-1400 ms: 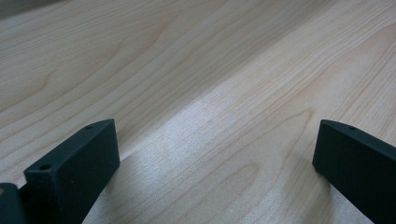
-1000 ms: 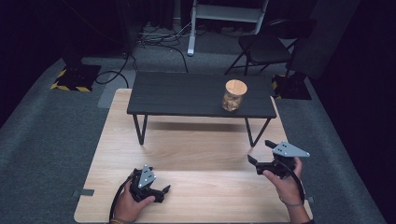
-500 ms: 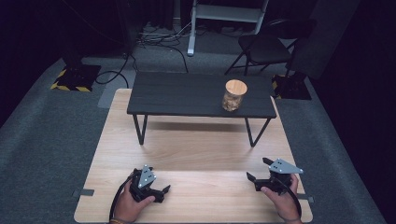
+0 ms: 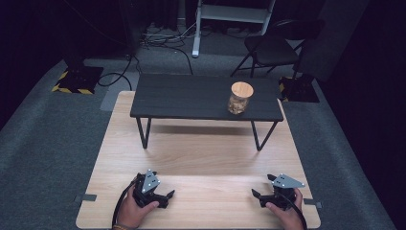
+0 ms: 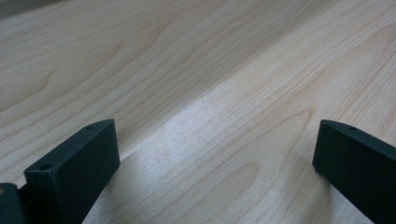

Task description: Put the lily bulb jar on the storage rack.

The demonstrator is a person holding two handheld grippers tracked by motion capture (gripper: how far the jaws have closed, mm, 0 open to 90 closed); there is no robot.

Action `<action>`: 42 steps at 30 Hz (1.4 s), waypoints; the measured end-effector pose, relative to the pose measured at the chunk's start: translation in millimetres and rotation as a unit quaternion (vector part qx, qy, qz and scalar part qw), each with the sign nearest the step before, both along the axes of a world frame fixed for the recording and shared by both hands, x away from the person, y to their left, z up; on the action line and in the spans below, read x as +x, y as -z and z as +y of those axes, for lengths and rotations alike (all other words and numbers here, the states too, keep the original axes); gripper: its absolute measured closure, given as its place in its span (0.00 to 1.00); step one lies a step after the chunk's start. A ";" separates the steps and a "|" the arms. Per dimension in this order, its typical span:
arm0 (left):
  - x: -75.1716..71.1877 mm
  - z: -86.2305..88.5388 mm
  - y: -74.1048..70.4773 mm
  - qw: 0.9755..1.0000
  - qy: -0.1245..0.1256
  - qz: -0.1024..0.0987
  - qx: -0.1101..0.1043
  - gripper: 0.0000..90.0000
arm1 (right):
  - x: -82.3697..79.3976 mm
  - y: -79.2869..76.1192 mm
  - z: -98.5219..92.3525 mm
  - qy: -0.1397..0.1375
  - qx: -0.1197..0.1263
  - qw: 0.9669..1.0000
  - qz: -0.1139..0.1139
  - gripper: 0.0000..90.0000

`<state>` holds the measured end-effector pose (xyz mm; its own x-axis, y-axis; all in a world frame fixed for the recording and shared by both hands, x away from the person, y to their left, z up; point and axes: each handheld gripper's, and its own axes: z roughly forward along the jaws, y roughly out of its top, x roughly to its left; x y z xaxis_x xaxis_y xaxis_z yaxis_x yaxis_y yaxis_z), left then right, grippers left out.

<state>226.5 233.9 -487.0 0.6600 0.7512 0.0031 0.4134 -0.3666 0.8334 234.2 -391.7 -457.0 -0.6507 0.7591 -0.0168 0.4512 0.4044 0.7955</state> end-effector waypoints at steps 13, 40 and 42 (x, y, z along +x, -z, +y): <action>0.0 0.0 0.0 1.000 0.000 0.000 0.000 0.01 | -7.6 14.2 -2.9 0.005 0.007 1.000 -0.002 0.07; -0.1 -0.1 0.1 1.000 0.000 0.000 0.000 0.01 | -10.2 24.4 -8.0 0.002 0.020 1.000 -0.021 0.05; -0.1 0.0 0.1 1.000 0.000 0.000 0.000 0.01 | -10.5 24.4 -7.8 0.002 0.020 1.000 -0.021 0.05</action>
<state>226.4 233.9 -487.1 0.6601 0.7512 0.0035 0.4132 -0.3669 0.8334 223.7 -399.6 -481.4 -0.6468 0.7626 -0.0124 0.4194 0.3692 0.8293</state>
